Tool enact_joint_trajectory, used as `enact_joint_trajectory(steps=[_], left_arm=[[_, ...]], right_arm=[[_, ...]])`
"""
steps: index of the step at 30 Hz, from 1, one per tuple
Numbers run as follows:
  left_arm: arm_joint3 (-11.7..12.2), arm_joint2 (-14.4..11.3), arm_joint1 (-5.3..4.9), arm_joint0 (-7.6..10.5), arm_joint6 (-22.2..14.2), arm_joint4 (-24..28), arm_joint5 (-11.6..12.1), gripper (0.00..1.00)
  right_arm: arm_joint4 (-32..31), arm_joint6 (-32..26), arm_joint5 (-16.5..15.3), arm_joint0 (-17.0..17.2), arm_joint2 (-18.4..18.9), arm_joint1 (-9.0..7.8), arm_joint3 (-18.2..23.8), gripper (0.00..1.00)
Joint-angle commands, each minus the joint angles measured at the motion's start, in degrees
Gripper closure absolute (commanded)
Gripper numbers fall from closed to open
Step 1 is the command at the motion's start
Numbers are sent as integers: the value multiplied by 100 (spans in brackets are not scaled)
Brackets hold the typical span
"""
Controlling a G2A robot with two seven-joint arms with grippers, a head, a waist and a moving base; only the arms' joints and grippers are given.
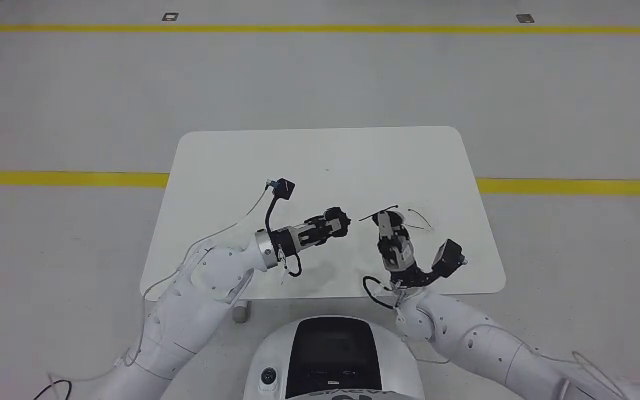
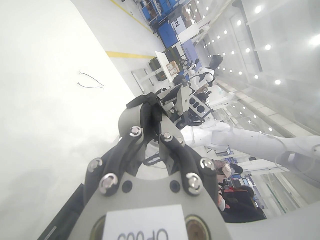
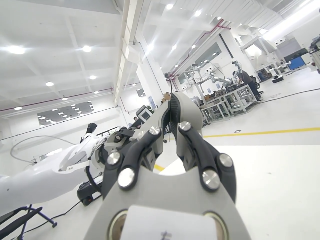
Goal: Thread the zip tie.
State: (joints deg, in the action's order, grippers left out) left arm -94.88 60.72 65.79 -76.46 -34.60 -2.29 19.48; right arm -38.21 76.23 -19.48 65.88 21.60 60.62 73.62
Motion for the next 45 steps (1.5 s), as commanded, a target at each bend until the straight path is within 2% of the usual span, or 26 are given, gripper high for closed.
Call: enact_joint_trajectory(steps=[1, 4, 12, 17, 29, 45], left_arm=[[0, 0, 0, 0, 0, 0, 0, 100], [0, 0, 0, 0, 0, 0, 0, 100], [0, 0, 0, 0, 0, 0, 0, 100], [0, 0, 0, 0, 0, 0, 0, 100], [0, 0, 0, 0, 0, 0, 0, 100], [0, 0, 0, 0, 0, 0, 0, 100]], right_arm=[[-2, -17, 0, 7, 30, 51, -42, 100], [33, -41, 0, 42, 70, 122, -79, 100], [34, -75, 8, 50, 77, 123, -66, 100], [-113, -295, 30, 228, 326, 148, 141, 100], [-284, -572, 0, 528, 765, 285, 206, 100], [-434, -721, 0, 711, 1026, 376, 267, 100]])
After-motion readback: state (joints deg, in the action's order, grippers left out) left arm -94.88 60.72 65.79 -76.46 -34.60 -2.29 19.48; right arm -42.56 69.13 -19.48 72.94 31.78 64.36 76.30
